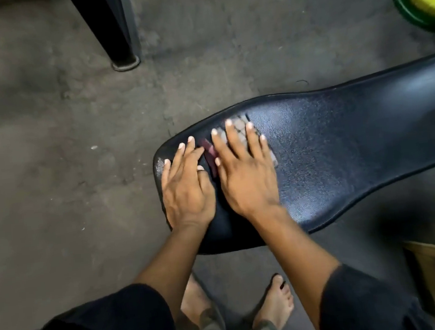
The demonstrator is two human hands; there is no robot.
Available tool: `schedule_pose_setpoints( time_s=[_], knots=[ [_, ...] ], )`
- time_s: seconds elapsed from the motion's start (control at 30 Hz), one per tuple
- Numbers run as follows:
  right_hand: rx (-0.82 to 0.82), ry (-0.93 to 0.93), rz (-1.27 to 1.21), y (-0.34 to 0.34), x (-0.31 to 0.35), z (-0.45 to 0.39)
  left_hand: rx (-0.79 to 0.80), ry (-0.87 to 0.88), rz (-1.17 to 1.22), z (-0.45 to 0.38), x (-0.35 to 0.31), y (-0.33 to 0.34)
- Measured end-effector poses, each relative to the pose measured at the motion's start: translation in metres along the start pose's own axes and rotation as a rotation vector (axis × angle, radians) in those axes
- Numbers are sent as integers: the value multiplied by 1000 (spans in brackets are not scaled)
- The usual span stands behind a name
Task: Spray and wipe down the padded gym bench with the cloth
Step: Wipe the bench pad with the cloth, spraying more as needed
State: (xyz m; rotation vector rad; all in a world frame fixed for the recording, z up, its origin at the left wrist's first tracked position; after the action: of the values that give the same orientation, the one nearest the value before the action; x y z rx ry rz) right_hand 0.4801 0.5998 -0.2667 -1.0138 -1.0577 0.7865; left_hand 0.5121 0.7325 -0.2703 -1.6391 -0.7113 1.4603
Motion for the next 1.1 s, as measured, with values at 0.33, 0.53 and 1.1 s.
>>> schedule_pose_setpoints(
  time_s=[0.33, 0.53, 1.1],
  knots=[
    [66, 89, 46, -6, -45, 94, 140, 179, -314, 45, 22, 9],
    [27, 183, -10, -8, -6, -16, 89, 103, -290, 48, 29, 6],
    [72, 220, -14, -4, 14, 13, 179, 173, -281, 74, 56, 8]
  ],
)
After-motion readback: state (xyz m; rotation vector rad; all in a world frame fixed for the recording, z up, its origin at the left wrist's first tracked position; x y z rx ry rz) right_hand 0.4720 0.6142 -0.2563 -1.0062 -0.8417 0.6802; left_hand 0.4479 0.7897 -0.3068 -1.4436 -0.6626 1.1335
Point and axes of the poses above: each hand's wrist, its own z-axis away from the middle knuckle, its own y-axis out of the palm, x = y × z, the point moved 9 cm from there along -z, towards the middle knuckle, and after that the axes turned 6 degrees about -z, right-handed, at the moved point
